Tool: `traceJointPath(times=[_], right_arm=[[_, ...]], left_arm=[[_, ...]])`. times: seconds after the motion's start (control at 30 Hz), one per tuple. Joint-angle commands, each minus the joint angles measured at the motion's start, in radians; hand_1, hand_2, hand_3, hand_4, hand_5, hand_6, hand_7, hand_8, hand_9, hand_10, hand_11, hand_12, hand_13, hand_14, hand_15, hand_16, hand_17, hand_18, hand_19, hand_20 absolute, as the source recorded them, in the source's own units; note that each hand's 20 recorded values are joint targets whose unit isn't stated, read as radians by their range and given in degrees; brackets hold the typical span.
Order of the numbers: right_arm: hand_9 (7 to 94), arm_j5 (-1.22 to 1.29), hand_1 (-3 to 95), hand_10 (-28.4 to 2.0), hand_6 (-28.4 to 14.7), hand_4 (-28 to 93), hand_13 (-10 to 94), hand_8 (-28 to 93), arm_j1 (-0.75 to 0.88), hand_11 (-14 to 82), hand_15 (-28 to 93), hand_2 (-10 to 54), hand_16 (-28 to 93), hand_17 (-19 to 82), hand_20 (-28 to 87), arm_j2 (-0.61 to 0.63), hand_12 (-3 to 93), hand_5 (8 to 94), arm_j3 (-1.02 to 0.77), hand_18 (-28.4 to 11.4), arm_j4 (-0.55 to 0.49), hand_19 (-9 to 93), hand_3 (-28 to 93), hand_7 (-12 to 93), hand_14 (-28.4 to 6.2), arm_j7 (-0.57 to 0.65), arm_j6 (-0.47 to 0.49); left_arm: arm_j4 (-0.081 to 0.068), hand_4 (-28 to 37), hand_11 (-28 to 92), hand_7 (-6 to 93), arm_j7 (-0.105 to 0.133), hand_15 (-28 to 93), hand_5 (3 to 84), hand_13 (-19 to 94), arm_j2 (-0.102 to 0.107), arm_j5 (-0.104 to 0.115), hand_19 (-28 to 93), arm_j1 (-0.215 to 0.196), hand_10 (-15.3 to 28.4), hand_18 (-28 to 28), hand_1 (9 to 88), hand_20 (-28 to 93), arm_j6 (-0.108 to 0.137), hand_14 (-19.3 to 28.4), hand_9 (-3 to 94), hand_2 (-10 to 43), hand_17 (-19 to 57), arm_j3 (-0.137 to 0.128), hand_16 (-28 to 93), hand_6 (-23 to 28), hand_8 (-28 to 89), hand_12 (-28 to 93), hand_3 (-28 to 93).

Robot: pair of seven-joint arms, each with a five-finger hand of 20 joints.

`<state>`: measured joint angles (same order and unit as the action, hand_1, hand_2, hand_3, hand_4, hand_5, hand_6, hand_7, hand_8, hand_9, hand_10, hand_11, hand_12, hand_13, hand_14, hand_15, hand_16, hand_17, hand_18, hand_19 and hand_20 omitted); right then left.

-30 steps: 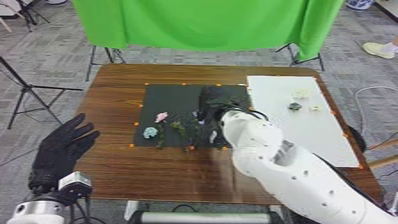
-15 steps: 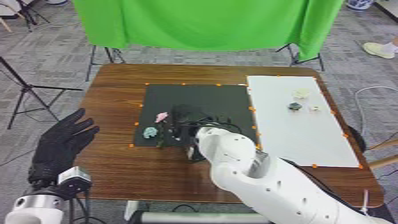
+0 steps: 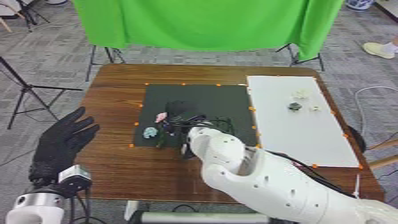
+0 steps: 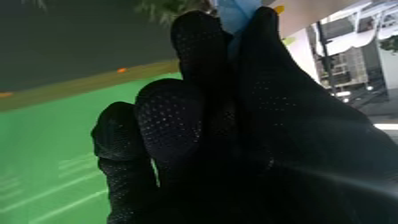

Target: Arrange flowers

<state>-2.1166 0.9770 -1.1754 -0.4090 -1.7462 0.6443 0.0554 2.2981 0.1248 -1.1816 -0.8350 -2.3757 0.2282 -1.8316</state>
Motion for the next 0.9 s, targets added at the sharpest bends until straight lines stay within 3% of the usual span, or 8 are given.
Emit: traceJointPath(times=[0.03,0.3,0.43,0.63,0.9], right_arm=[[89.6,0.012,50.6,-11.7,-0.5,-28,74,4,-0.103,24.6,77,-9.5,15,40,51,0.005,23.6,84.5,0.051,-22.1,0.074,93,82,21,-8.8,0.054,-0.044],[89.7,-0.027,50.5,-11.7,-0.4,-28,74,4,-0.184,24.6,77,-9.5,15,40,51,0.010,23.6,84.6,0.137,-22.3,0.115,93,82,21,-8.7,0.101,-0.100],[89.6,-0.013,50.5,-11.6,-0.5,-28,74,4,-0.165,24.6,77,-9.5,15,40,52,0.012,23.7,84.6,0.121,-22.4,0.102,93,82,21,-8.7,0.115,-0.087],[89.6,-0.052,50.6,-11.7,-0.5,-28,74,4,-0.077,24.5,77,-9.5,15,40,52,0.020,23.8,84.5,0.056,-22.4,0.059,93,82,21,-8.9,0.082,0.030],[89.2,-0.096,50.6,-11.8,-0.6,-28,74,3,-0.043,24.0,77,-9.5,15,40,52,0.021,24.0,84.3,0.065,-22.3,0.038,93,82,21,-9.2,0.052,0.062]], left_arm=[[-0.009,-21.2,27,13.7,-0.004,49,38.3,25,0.006,-0.003,57,0.013,19.9,23.4,24.4,-2,-0.015,26.4,34.8,6.0,-10.7,0.013,-9,10.5,-10,9,81],[-0.010,-21.3,27,13.9,-0.006,49,38.2,25,0.004,-0.004,57,0.012,19.9,23.3,24.5,-2,-0.016,26.4,34.8,5.9,-10.7,0.015,-9,10.5,-10,9,81],[-0.013,-21.2,27,13.8,-0.021,49,38.2,25,0.001,-0.010,57,0.020,19.8,23.3,24.5,-2,-0.028,26.5,34.8,5.9,-10.7,0.012,-9,10.5,-10,9,81],[-0.008,-21.2,27,13.8,-0.031,49,38.2,25,-0.007,-0.014,57,0.012,19.9,23.3,24.5,-2,-0.029,26.4,34.8,5.9,-10.7,0.006,-9,10.4,-10,9,81],[-0.013,-21.2,27,13.8,-0.046,49,38.3,25,-0.010,-0.017,57,0.025,19.9,23.3,24.4,-2,-0.039,26.4,34.9,5.8,-10.8,0.008,-9,10.5,-10,9,81]])
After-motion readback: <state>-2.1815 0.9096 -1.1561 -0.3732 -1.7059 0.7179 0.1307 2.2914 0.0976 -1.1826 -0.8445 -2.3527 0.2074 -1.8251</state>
